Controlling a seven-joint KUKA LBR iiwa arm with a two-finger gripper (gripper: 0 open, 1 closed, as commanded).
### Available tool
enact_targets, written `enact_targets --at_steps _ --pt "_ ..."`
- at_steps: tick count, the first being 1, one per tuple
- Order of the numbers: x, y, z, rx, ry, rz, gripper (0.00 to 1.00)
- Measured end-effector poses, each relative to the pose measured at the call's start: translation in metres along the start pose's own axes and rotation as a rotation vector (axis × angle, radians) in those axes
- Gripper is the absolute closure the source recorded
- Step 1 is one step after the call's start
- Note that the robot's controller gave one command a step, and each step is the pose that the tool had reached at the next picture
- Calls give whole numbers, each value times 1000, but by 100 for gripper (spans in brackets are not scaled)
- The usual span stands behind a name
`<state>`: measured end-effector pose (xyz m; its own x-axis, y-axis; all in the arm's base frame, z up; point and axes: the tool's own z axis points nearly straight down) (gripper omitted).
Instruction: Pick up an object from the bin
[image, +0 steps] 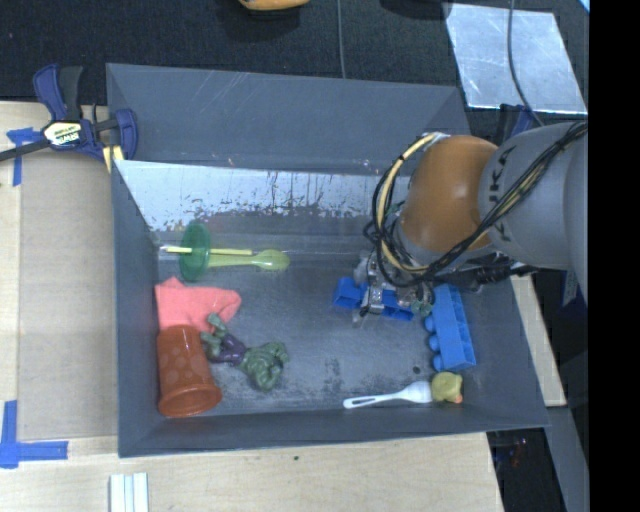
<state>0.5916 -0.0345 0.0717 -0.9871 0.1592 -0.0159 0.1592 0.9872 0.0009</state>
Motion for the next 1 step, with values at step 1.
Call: enact_targets --at_steps 1 --pt "1 -4 -65 1 5 -24 100"
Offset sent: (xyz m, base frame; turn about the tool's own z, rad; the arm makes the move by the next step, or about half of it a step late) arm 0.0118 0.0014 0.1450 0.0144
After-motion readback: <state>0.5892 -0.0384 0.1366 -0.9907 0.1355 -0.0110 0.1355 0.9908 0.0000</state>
